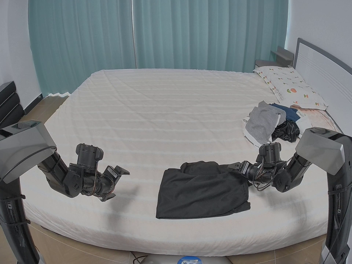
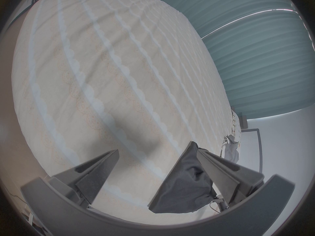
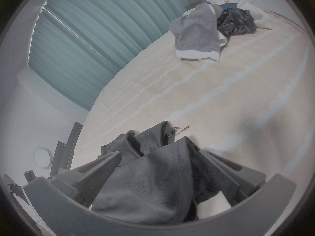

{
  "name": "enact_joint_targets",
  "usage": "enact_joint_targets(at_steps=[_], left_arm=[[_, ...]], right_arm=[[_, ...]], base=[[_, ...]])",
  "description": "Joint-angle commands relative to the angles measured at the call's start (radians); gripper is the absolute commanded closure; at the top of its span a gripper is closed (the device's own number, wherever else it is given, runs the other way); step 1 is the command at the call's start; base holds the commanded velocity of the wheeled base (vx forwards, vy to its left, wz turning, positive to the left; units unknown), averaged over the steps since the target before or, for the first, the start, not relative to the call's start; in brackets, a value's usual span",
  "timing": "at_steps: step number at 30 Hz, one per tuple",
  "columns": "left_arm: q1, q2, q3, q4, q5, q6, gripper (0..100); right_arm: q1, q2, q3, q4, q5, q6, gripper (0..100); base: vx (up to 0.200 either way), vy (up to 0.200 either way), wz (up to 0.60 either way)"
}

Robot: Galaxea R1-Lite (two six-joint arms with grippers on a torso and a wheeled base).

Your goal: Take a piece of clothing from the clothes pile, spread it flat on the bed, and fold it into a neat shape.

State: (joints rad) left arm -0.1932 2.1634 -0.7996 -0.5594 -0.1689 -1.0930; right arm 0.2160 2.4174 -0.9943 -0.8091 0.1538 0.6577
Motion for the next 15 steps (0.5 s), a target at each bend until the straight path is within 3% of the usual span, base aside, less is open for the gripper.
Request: enact_joint_targets(at_steps=[1, 7, 15], left_arm=[[0.0, 0.006, -0.001, -0.001, 0.0, -0.001, 0], [0.0, 0.007, -0.001, -0.001, 0.0, -0.001, 0], [-0.003, 0.006, 0.002, -0.001, 0.0, -0.001, 0]], right_arm=[[0.01, 0.052, -0.034, 0.001, 0.001, 0.0, 100], [0.006, 0.06, -0.047, -0.01, -0.002, 0.02, 100], [-0.004, -0.052, 0.009, -0.097, -0.013, 0.166, 100]], base=[[0.0, 0.0, 0.0], [0.0, 0.0, 0.0], [0.0, 0.0, 0.0]])
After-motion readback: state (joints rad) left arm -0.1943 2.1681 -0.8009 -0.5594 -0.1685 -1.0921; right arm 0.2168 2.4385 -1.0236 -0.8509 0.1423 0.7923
